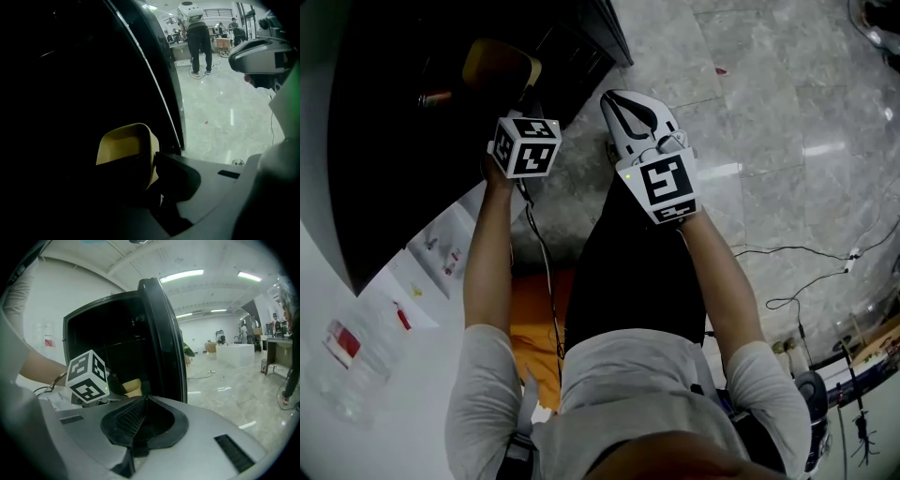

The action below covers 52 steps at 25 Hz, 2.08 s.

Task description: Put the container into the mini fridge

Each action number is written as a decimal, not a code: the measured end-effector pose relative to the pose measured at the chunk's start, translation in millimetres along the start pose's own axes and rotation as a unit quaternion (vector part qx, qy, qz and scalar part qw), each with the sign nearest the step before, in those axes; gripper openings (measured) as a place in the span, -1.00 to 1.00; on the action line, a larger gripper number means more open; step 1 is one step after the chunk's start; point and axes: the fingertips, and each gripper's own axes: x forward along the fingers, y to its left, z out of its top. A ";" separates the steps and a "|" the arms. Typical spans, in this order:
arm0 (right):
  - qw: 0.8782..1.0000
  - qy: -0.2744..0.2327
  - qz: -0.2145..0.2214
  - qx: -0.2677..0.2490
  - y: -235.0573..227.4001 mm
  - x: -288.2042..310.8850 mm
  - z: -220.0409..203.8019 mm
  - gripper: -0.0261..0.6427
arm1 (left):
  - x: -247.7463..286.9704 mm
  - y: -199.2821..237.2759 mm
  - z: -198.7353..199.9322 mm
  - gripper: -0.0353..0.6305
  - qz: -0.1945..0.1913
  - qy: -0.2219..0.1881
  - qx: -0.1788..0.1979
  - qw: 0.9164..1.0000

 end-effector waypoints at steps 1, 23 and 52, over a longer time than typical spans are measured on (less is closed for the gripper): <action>1.000 0.002 -0.004 -0.001 -2.0 0.4 -1.9 -0.80 | 4.3 1.3 -1.7 -0.76 0.000 0.001 0.003 1.000; 0.999 0.020 -0.030 0.010 -10.4 4.6 -3.8 -0.80 | 44.9 34.7 1.2 -0.72 0.011 0.023 0.052 0.998; 1.000 0.025 -0.014 0.013 23.2 -22.6 116.2 -0.80 | -121.0 34.3 65.5 -0.83 0.032 -0.123 -0.139 0.982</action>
